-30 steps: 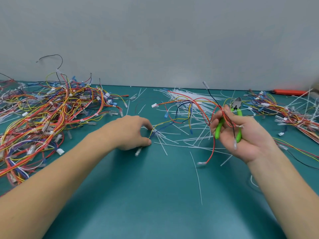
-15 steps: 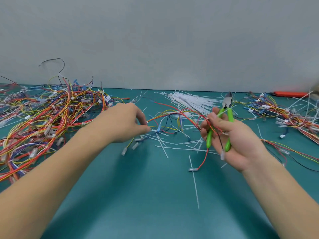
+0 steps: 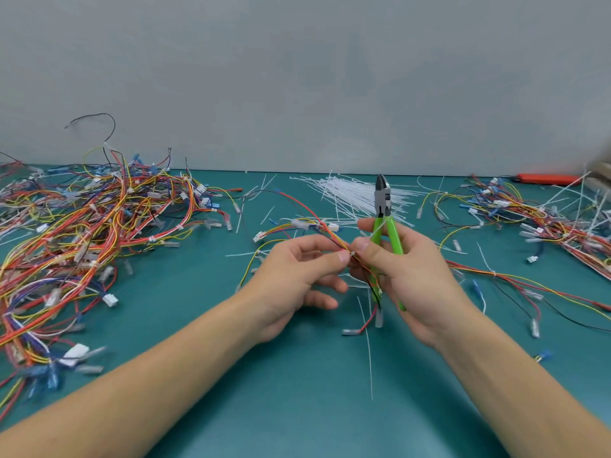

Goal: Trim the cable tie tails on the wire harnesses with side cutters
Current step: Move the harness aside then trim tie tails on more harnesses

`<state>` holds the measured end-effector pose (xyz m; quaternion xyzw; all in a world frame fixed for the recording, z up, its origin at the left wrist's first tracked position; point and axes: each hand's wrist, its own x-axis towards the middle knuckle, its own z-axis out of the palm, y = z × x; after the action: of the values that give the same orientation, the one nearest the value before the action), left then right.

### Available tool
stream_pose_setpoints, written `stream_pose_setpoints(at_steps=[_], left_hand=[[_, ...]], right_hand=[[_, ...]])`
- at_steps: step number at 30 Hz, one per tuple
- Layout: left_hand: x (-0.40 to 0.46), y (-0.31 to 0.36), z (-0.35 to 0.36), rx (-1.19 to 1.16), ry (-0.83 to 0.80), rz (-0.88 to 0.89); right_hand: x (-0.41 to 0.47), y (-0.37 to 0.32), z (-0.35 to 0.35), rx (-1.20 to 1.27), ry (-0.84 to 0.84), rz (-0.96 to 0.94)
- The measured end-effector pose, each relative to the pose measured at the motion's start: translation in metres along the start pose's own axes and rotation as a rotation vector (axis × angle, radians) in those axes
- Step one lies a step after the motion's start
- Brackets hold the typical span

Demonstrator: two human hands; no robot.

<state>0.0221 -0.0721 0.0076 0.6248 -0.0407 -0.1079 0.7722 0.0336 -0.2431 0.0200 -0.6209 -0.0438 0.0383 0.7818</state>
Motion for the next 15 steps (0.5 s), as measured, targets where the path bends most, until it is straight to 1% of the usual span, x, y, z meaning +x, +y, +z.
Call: stream_pose_setpoints(at_steps=[6, 11, 13, 15], left_hand=[[0.003, -0.006, 0.0, 0.029, 0.039, 0.028], [0.006, -0.002, -0.002, 0.109, 0.223, 0.066], [0.009, 0.0, -0.005, 0.101, 0.276, 0.066], [0.01, 0.003, -0.009, 0.103, 0.324, 0.074]], right_hand=[[0.001, 0.003, 0.0, -0.119, 0.047, -0.082], [0.002, -0.012, -0.005, -0.249, 0.118, -0.181], [0.0, -0.021, -0.011, -0.386, 0.12, -0.295], [-0.002, -0.029, -0.019, -0.604, 0.064, -0.364]])
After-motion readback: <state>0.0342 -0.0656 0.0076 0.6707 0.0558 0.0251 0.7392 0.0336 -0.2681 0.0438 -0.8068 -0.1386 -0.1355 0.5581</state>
